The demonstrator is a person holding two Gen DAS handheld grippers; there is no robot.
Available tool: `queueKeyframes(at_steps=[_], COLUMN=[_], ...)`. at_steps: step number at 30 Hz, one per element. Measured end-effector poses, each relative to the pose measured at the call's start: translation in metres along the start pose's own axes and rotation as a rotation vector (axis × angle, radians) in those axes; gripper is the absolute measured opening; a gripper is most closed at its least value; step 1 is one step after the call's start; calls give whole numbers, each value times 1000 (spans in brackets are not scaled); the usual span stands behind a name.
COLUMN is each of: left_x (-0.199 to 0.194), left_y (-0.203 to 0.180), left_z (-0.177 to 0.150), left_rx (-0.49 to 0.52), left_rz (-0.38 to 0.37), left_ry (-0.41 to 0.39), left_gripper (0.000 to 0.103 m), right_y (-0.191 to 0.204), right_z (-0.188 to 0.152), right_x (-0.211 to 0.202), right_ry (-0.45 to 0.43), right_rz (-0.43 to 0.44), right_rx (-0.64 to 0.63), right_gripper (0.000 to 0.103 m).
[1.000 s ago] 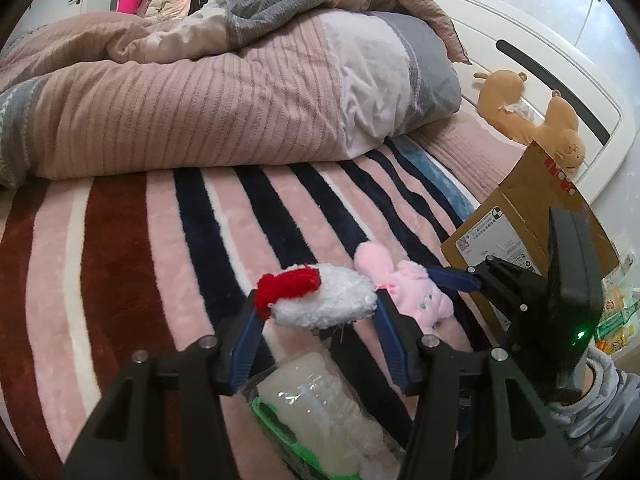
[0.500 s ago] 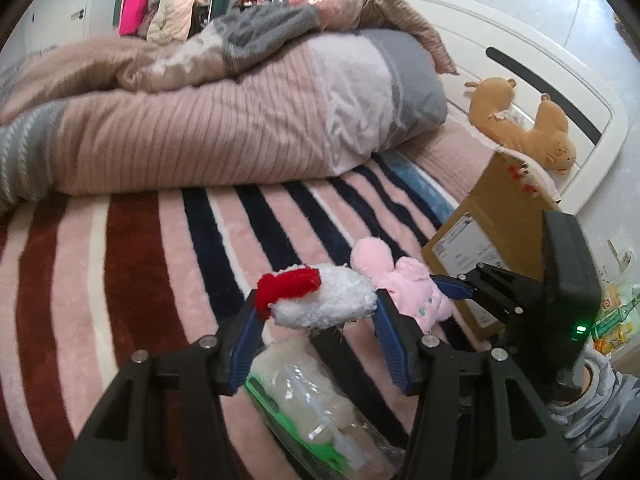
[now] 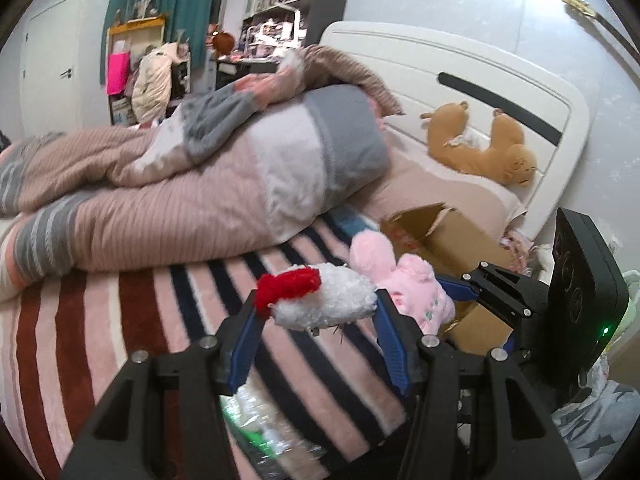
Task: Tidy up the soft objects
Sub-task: 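Carry the pink plush into the box and open the right gripper, then return the right gripper to the bed and close on the clear plastic bag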
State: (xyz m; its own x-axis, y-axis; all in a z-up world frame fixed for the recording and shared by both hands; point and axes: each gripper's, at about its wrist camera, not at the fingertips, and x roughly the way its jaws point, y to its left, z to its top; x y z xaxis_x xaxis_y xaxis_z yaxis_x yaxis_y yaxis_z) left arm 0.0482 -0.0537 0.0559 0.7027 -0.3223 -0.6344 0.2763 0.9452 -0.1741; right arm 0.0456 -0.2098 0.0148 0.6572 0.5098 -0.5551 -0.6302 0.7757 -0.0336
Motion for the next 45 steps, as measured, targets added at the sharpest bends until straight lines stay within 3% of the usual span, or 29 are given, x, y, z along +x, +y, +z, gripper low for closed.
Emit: queueKeyframes(at_steps=[9,16,20,24,31,35,37,45], left_x=[27,81,107,131,156,156,154,129], left_y=[-79,-133,-150,-156,-153,-150,-150,-134], left_z=[43,61,64,62,52,53,52,52], left_rx=[95,179,195,208,214,208,213,189], left_rz=[-59,-93,-119,-120,-105,-91,-80,-75], left_ry=[11,83,120,160,212,198,186,145], left_gripper=[51,51,51,51,56,74,79,79], right_y=[-81,-133,-149,-154,-162,-163,-163,-154], right_z=[-12,-47,-66,-72,-72,-74,-74,-67], right_x=[-51,-51,-42,-32,-22,-20,-20,-28], right_ry=[-54,28,80,100,111,118,120,112], right_rz=[-119,-208,-206,-224,-212,-214,-218,-236], right_rx=[83,109,107,83,75,72,70,53], right_gripper=[58,63,67,74,74,74,74,74])
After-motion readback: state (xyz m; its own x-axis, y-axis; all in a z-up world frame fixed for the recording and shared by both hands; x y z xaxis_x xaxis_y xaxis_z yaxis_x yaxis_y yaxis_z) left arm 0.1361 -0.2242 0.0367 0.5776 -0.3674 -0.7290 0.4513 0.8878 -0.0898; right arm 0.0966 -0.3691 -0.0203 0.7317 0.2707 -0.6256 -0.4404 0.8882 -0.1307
